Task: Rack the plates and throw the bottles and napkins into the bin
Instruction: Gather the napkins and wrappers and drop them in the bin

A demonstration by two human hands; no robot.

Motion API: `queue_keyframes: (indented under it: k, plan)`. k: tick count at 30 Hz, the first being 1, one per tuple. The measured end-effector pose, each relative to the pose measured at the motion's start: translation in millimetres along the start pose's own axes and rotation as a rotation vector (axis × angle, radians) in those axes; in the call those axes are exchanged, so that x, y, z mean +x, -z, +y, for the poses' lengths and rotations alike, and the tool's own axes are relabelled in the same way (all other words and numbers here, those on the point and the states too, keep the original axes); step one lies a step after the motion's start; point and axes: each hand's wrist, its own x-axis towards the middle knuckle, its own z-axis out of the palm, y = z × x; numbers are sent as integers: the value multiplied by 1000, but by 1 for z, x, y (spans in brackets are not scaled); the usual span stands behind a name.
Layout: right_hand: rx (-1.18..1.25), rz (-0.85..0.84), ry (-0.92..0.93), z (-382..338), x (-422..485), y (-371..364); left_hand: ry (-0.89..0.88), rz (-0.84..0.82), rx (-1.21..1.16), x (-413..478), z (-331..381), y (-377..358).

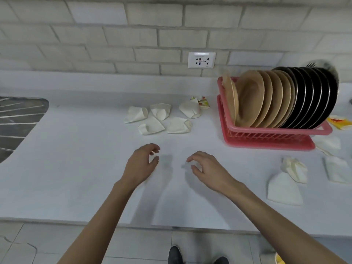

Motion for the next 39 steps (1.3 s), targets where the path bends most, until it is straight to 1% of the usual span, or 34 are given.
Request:
queue_keyframes:
  k: [4,9,14,17,20,22,24,28,30,35,37,39]
  plan:
    - [-111,12,2,6,47,7,-6,-27,196,55,-15,9]
    - [-273,-46,-58,11,106,15,74,-122,368,116,-32,9]
    - [-411,-88,-92,20,143,11,33,-162,490,138,-42,-3]
    - [-522,-115,-77,28,155,1,43,-174,541,142,-43,-7]
    - [-612,-182,-87,34,161,-8,68,-179,572,141,-46,-12]
    - [-647,-162,-79,37,163,-12,67,-158,574,139,-50,-15]
    - [-663,-95,-54,40,164,-14,51,-127,586,136,-54,-19]
    - [-638,-25,-49,46,161,-14,4,-67,622,131,-63,-24]
    - [-631,-3,-34,49,157,-13,-48,-29,632,127,-66,-25]
    - [-501,67,-22,48,139,-8,-195,181,600,117,-67,-19]
    - [-444,100,-42,47,128,-12,-220,254,544,110,-67,-16]
    - [-389,124,-68,44,113,-17,-231,292,462,99,-65,-13]
